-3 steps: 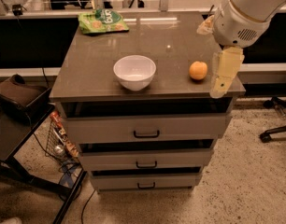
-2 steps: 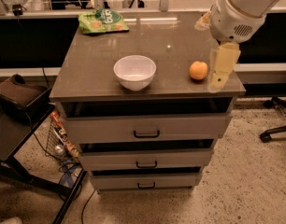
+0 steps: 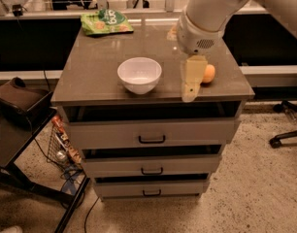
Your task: Move white bowl near green rice chip bag
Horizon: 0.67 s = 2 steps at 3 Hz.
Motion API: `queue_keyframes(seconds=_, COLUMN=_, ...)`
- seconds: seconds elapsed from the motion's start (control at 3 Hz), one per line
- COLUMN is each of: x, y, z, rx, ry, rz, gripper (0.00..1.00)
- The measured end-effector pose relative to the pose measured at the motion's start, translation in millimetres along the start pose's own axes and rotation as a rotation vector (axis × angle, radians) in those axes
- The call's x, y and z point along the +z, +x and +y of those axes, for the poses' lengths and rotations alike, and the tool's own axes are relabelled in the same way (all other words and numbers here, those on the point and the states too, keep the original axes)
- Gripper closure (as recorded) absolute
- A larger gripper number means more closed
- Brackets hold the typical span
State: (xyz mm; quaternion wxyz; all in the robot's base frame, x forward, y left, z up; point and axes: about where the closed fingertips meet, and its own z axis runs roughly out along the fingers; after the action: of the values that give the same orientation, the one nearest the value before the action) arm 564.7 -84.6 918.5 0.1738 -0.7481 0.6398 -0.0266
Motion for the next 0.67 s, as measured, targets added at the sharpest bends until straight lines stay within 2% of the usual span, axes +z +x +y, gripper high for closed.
queue_keyframes(seconds=0.67, x=49.5, y=-46.0, z=18.0, rx=-0.110, ry=-0.072, rz=0.001, gripper=0.00)
